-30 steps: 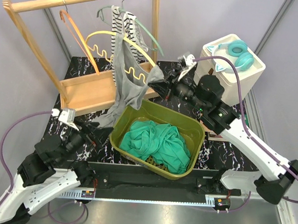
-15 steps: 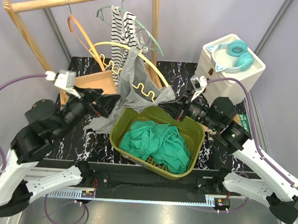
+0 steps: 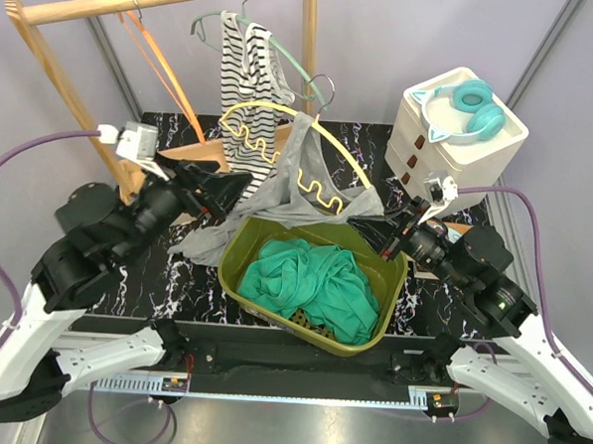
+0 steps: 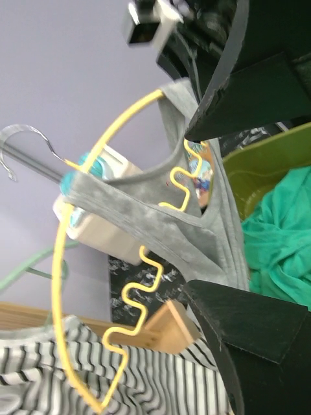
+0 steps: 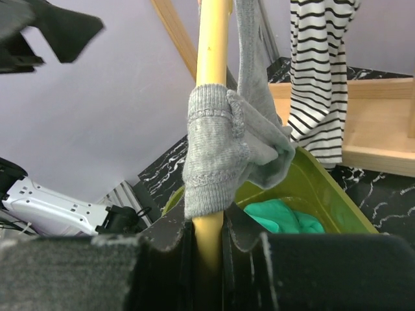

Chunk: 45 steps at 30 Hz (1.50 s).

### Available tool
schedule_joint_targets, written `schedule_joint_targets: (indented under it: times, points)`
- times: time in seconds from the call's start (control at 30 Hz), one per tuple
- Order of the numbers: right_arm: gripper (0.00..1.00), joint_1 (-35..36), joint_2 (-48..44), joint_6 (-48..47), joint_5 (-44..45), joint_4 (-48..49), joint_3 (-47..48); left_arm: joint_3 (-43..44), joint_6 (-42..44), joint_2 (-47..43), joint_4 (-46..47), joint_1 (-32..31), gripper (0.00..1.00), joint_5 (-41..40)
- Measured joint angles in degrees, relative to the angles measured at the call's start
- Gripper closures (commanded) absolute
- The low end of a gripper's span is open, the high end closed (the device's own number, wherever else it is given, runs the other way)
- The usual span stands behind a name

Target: Remove the tank top from the hanger

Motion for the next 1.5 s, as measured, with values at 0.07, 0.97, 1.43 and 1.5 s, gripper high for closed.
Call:
schedule_joint_targets:
  times: [0.07, 0.97, 1.43, 1.5]
  points:
    - [1.00, 0.0, -1.4, -0.1, 0.9, -1.4, -0.5, -0.2, 0.0, -1.3, 1.7, 0.0, 0.09, 1.0]
    - [1.00, 0.0, -10.6, 0.5, -0.1, -9.4, -6.2, -1.2, -0.6, 19.1, 10.1, -1.2, 0.51, 6.2]
    - [1.00, 0.0, -21.2, -0.7, -2.1, -17.1, -7.8, 3.8, 4.3, 21.5, 4.7, -1.5, 1.00, -7.0]
    - [1.00, 0.0, -23.6, -1.7, -2.5, -18.4, -7.8, 5.1, 4.9, 21.4, 3.3, -1.6, 1.00, -10.6]
